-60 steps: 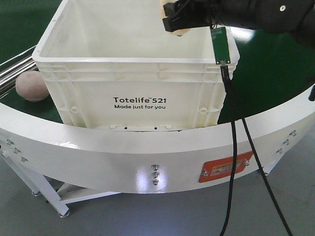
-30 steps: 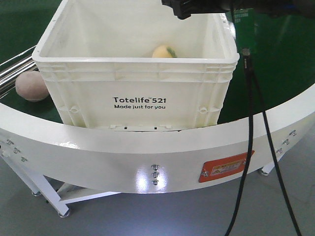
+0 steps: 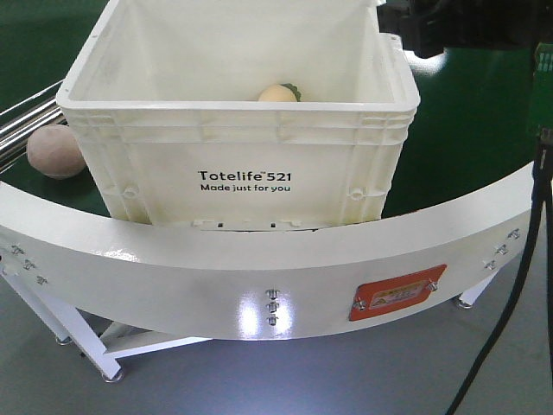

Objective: Place moving items into box and shelve
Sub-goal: 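Lift the yellow toy with the right gripper and drop it into the tote, then grasp the pink plush ball with the left gripper and lift it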

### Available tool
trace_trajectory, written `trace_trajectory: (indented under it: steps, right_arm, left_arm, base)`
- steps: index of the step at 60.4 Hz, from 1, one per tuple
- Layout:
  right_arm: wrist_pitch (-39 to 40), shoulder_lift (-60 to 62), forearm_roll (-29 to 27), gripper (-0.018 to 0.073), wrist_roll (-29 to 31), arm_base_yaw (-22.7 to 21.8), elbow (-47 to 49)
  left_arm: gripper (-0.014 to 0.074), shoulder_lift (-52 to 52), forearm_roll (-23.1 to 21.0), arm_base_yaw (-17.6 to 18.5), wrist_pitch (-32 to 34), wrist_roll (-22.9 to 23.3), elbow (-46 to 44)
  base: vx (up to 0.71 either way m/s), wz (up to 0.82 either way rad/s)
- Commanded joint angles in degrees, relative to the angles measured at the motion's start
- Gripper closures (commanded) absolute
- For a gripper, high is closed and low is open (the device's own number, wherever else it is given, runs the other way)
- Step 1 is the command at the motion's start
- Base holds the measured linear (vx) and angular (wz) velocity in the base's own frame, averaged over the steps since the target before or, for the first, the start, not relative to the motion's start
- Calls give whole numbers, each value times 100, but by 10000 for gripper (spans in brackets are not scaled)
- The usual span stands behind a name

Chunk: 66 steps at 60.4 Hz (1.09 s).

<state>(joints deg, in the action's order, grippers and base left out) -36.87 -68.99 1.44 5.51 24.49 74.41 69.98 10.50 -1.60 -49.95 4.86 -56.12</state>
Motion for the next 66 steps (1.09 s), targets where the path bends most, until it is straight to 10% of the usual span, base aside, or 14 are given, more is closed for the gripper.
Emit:
trace_trajectory:
  steps: [1,23,46,66]
  right_arm:
    - [413,175,117,-20,-18,-34,136]
    - [460,175,117,-14,1,-34,142]
    - [461,175,104,-14,-10,-34,142]
    - [467,175,104,-14,-20,-34,142]
  left_arm:
    - [-109,506,-159,-233,237,-225,-578]
    - [-95,2750,-2739,-674,1106,-2261,-2153]
    - [-16,4002,-2710,-649,2060,-2358,-2643]
    - [234,4117,-2710,-649,1825,-2381,-2643]
  base:
    - [0,0]
    - [0,0]
    - [0,0]
    - [0,0]
